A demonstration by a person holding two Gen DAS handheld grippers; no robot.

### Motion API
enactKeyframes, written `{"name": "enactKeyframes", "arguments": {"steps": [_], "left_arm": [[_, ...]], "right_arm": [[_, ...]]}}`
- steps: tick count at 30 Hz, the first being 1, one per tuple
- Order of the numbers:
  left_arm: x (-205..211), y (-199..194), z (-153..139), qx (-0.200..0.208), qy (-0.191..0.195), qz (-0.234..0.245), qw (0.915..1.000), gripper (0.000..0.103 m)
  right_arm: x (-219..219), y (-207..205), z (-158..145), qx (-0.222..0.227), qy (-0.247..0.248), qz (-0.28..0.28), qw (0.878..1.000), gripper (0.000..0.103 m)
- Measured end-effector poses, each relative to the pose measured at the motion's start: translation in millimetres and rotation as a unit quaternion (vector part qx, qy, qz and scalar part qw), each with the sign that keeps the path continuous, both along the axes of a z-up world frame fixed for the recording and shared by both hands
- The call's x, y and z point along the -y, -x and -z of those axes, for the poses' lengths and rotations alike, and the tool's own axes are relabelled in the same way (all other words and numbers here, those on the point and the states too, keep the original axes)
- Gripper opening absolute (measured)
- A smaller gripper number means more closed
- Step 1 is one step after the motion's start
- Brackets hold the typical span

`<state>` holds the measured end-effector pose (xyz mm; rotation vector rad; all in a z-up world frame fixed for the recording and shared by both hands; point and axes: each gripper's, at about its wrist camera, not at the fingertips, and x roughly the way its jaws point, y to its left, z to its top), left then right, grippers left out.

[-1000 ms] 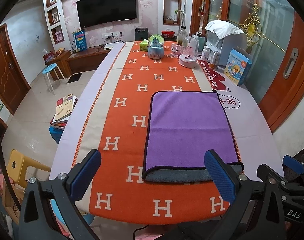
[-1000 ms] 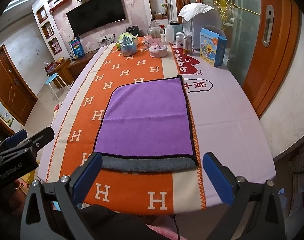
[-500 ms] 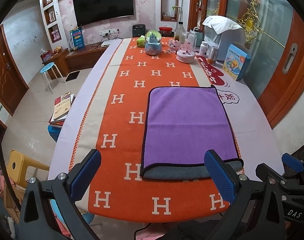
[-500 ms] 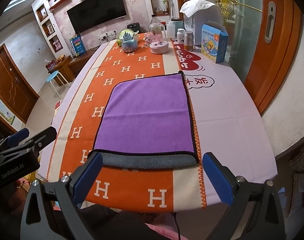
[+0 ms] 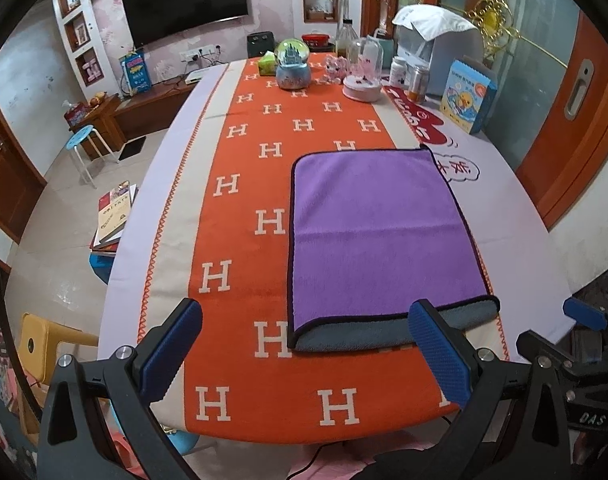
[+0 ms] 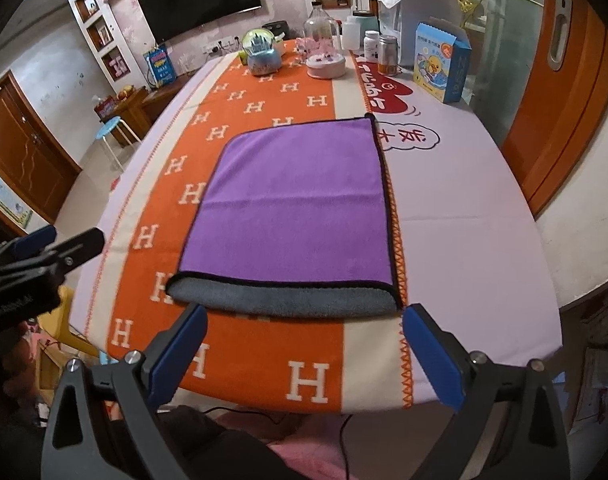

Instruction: Fold towel

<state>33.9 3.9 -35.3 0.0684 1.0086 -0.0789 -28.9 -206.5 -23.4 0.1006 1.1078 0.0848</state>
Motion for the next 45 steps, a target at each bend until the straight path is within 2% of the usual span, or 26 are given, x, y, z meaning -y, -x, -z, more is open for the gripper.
{"name": "enactKeyframes", "arguments": {"steps": [7, 22, 34, 45], "left_arm": [[-7.9, -0.4, 28.3, -0.026, 0.023, 0.019, 0.9992, 0.102], [-23.9, -11.7, 93.6, -0.059, -0.004, 0.02, 0.998, 0.102], [-26.6, -35.8, 136.4, -0.09, -0.021, 0.024, 0.9954, 0.102], [-13.2, -59.0, 155.7, -0.119, -0.022, 0.038, 0.9919, 0.102]], "right_arm": [[10.8, 3.7, 17.2, 0.009, 0.01, -0.014, 1.0, 0.097], [28.3, 12.0, 66.8, 0.038, 0.046, -0.071, 0.996, 0.094], [36.5, -0.1, 100.0, 0.042, 0.066, -0.092, 0.993, 0.081], [37.4, -22.4, 113.3, 0.042, 0.069, -0.113, 0.99, 0.072]]}}
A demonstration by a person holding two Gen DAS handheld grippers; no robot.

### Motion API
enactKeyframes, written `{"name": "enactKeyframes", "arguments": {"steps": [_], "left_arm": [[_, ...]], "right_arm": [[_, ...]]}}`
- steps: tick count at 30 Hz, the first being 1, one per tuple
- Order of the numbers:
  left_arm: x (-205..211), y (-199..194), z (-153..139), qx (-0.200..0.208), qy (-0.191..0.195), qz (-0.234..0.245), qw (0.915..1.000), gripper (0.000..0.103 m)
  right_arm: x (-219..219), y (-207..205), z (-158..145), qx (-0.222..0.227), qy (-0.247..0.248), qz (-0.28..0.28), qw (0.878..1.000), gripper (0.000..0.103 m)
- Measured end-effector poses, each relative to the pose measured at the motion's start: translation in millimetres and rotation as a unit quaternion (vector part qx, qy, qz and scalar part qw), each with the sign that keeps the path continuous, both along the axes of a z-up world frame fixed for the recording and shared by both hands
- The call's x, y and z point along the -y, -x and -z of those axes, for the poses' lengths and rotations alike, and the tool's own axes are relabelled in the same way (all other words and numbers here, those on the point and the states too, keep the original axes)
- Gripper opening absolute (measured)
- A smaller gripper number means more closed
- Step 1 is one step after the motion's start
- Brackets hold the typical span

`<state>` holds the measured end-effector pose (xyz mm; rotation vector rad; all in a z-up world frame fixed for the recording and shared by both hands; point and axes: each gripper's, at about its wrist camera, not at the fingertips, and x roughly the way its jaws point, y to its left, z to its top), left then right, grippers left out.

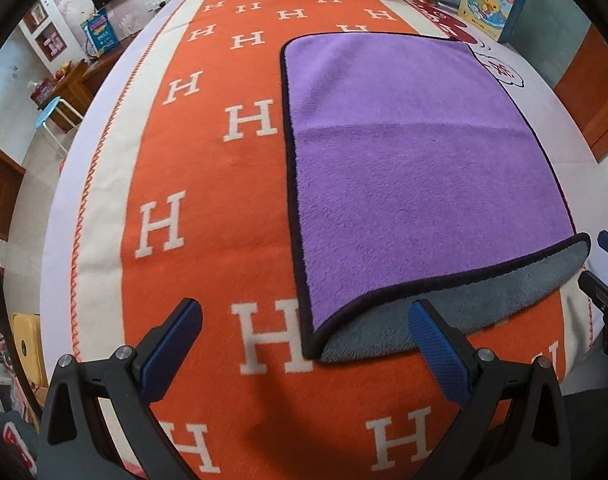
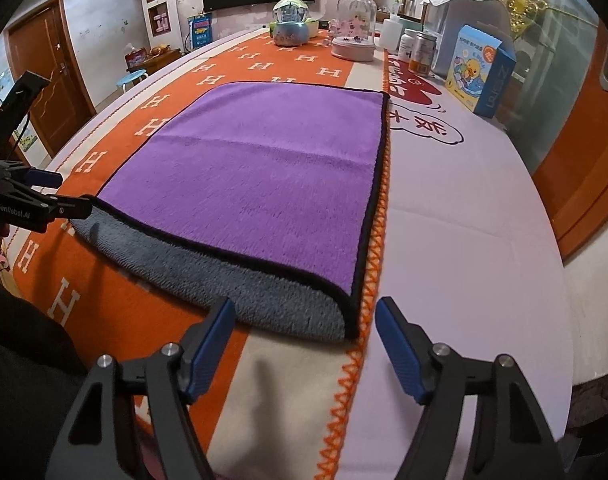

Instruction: Fold towel

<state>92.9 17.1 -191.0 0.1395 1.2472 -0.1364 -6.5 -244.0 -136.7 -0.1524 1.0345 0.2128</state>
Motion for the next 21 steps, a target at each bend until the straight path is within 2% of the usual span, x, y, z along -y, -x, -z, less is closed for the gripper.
{"name": "enactKeyframes", "arguments": {"steps": [3, 13, 17, 21], "left_arm": [[4.5, -5.0, 5.6, -0.012, 0.001, 0.006, 0.9999, 0.102], [8.6, -6.0, 15.2, -0.041, 0.006, 0.008, 0.9991, 0.102], [9.1, -4.5, 14.9, -0.039, 0.007, 0.006, 0.9992, 0.097], [11.9, 0.0, 11.1, -0.033, 0.003, 0.006, 0.9994, 0.092]], "right_arm": [[-0.3, -6.4, 2.4, -0.005, -0.001, -0.006, 1.0, 0.07], [-0.4, -17.6, 14.8, -0.037, -0.002, -0.026, 0.999, 0.048], [1.8, -17.7, 14.5, -0.04, 0.0, -0.025, 0.999, 0.034], [2.8, -15.1, 13.3, -0.04, 0.001, -0.025, 0.999, 0.027]]}}
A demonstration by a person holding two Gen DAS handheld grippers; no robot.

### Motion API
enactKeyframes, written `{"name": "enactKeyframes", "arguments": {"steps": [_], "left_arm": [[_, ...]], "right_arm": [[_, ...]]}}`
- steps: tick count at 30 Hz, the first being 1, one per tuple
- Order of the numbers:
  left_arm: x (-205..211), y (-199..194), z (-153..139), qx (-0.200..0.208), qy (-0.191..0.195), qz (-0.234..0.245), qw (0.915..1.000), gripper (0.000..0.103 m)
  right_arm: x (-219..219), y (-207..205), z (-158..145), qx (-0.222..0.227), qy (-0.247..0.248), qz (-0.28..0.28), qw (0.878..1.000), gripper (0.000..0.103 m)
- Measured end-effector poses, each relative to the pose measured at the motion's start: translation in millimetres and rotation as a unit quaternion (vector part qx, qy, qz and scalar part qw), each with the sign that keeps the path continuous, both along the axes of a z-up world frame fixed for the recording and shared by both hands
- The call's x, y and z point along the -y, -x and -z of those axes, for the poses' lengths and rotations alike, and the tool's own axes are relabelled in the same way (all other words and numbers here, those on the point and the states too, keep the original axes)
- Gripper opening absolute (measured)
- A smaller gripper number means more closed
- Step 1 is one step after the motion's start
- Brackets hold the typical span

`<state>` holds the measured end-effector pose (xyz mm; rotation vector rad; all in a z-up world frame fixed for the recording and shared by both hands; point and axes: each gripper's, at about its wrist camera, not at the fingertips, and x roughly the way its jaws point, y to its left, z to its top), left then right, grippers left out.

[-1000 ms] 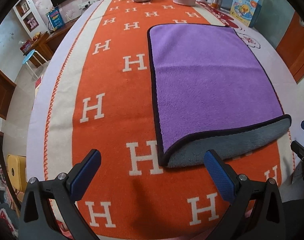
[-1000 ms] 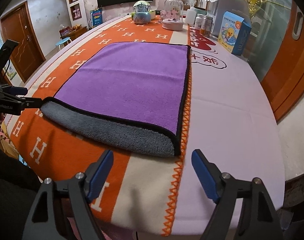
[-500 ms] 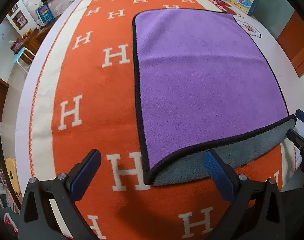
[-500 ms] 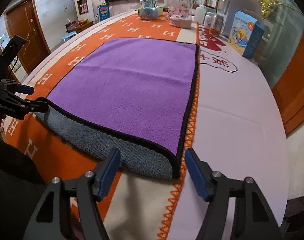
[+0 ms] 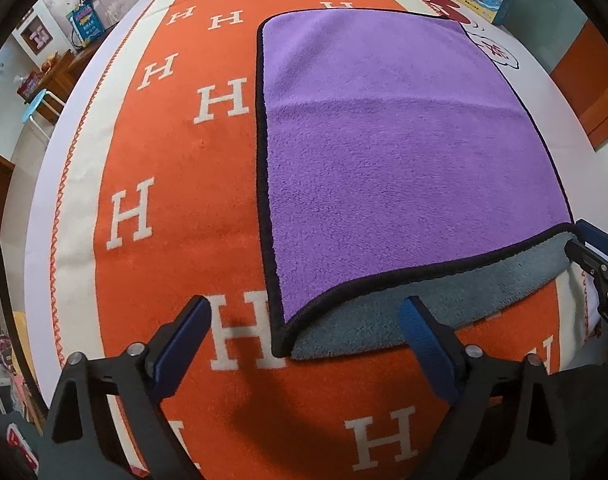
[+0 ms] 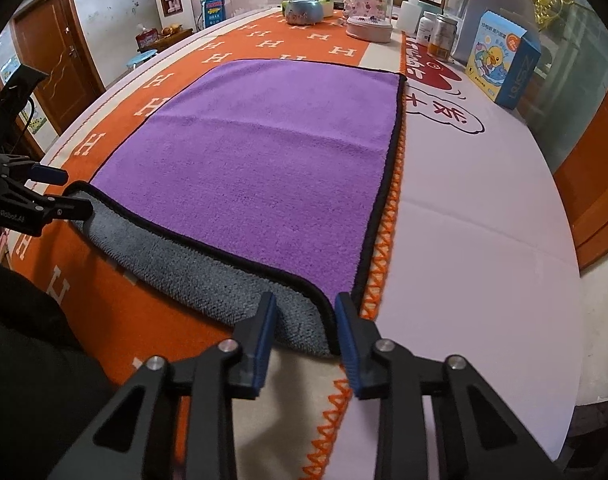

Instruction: Fold towel

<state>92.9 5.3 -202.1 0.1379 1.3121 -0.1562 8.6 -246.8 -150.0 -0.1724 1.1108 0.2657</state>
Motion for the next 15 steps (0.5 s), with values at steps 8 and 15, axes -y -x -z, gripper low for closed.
{"name": "enactKeyframes", "arguments": {"steps": [8, 15], "left_arm": [[-3.3, 7.1, -4.7, 0.002, 0.003, -0.01, 0.9999, 0.058], [-4.2, 10.3, -8.0, 0.007, 0.009, -0.008, 0.9999, 0.03]], "right_arm": [[2.6, 5.7, -1.5, -0.006, -0.004, 0.006, 1.0, 0.016], [4.0, 9.3, -3.6, -0.006, -0.002, 0.014, 1.0, 0.008]]}}
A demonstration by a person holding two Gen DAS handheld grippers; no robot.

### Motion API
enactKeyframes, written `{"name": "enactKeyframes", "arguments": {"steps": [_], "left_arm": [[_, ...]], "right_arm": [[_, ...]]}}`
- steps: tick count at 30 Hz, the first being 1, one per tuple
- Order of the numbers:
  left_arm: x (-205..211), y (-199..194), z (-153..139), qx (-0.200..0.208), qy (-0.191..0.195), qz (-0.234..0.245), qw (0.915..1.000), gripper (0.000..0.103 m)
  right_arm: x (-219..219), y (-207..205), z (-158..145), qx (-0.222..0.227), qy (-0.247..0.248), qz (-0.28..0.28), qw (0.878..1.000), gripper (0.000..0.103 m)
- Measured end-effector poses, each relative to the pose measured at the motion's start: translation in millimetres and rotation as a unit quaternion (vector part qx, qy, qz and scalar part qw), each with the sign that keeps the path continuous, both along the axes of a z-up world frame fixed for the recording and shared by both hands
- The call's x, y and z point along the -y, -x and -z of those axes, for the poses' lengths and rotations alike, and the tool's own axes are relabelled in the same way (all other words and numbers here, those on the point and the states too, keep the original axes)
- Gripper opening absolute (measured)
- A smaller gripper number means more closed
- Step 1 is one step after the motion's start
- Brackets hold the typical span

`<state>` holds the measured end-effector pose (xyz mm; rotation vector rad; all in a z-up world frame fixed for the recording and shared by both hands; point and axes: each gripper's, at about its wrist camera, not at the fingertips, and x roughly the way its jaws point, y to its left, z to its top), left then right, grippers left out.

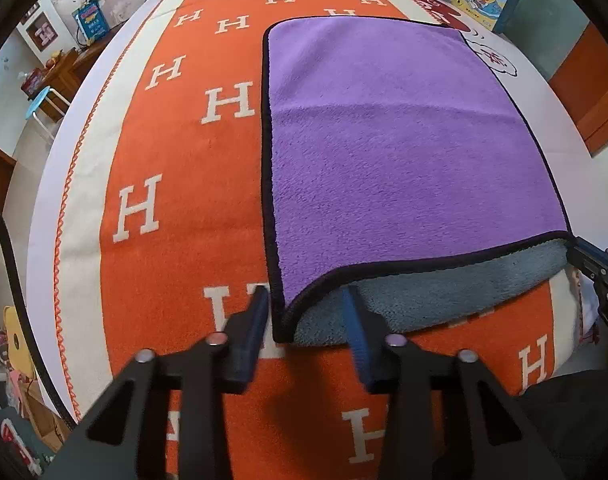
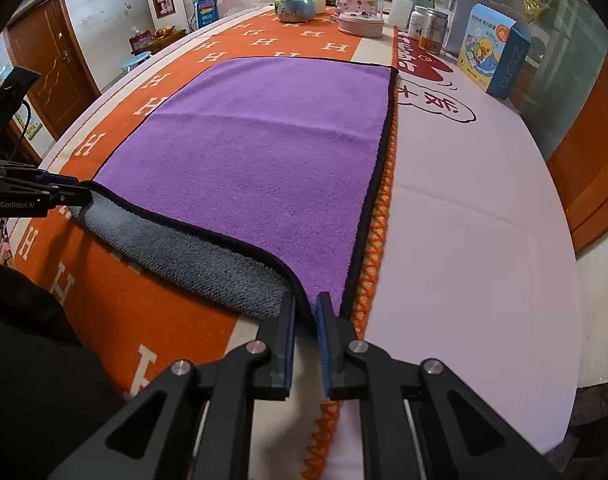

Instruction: Fold towel

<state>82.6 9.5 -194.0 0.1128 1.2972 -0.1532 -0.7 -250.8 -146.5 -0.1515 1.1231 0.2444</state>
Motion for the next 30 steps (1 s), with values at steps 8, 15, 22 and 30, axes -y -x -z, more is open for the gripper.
{"name": "enactKeyframes", "arguments": {"steps": [8, 15, 22, 30], "left_arm": [[-6.0, 0.9, -1.6, 0.001, 0.01, -0.013, 0.9999, 0.01], [-7.1, 0.6, -3.0, 0.007, 0.011, -0.009, 0.9999, 0.008], [-8.3, -4.1, -15.3, 0.015, 0.019, -0.013, 0.9996, 0.007], [-7.9, -25.5, -46.3, 0.051, 0.02, -0.014, 0.9984, 0.007]], "right_arm": [[0.9, -0.4, -1.3, 0.002, 0.0, 0.002, 1.0, 0.005], [0.6, -4.2, -5.7, 0.008, 0.0, 0.003, 1.0, 0.004], [1.1, -13.2, -18.0, 0.023, 0.0, 0.004, 1.0, 0.004], [1.1, -36.9, -40.1, 0.06, 0.007, 0.006, 0.998, 0.004]]}}
